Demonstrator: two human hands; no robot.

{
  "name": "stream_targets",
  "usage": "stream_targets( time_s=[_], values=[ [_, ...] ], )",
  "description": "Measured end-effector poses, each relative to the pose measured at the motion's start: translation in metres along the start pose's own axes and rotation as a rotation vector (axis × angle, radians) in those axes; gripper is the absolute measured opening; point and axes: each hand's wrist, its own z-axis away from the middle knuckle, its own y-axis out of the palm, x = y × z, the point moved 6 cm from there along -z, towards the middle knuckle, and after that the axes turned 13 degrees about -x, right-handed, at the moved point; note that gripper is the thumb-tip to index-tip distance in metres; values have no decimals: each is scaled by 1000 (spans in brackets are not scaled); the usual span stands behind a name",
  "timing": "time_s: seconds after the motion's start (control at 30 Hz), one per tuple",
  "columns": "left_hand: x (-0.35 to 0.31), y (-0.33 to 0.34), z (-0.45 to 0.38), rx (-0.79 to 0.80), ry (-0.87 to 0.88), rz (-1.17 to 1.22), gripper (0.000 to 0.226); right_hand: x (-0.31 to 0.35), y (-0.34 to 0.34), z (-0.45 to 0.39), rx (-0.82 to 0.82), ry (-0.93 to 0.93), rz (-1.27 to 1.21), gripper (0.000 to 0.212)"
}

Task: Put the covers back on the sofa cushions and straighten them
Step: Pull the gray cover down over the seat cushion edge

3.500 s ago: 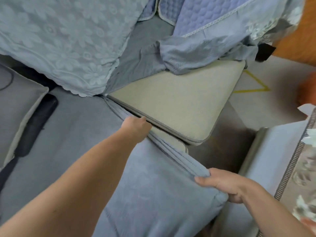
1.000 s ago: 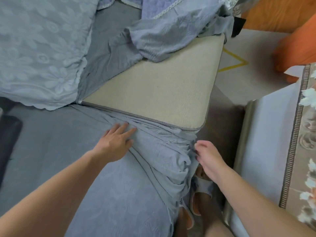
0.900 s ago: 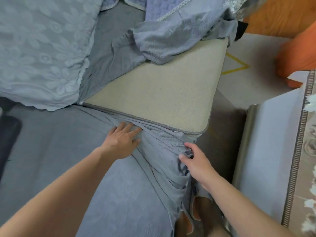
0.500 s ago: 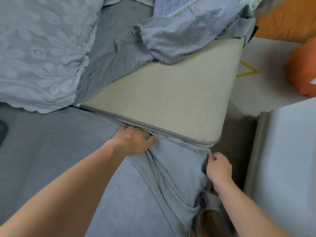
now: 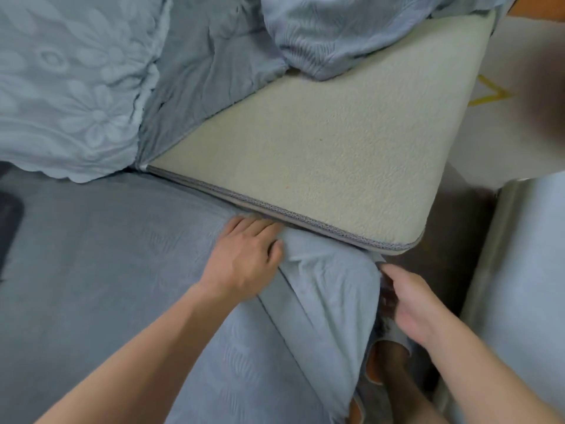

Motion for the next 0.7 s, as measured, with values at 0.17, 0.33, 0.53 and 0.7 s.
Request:
stream_targets(
  time_s=[0.17,0.33,0.53,0.7],
  values=[
    [-9,18,-50,609,-107,-44,57,8,25,6,104,41,74,50],
    [-12,31,-48,556,-96,-79,60,19,43,8,182,47,6,35],
    [-9,-37,-27,656,25,-71,67,5,17,83,160,-92,261,24],
    [-5,-75,-28,808,-180,-108,97,18,13,142,141,-134,176,24]
  ],
)
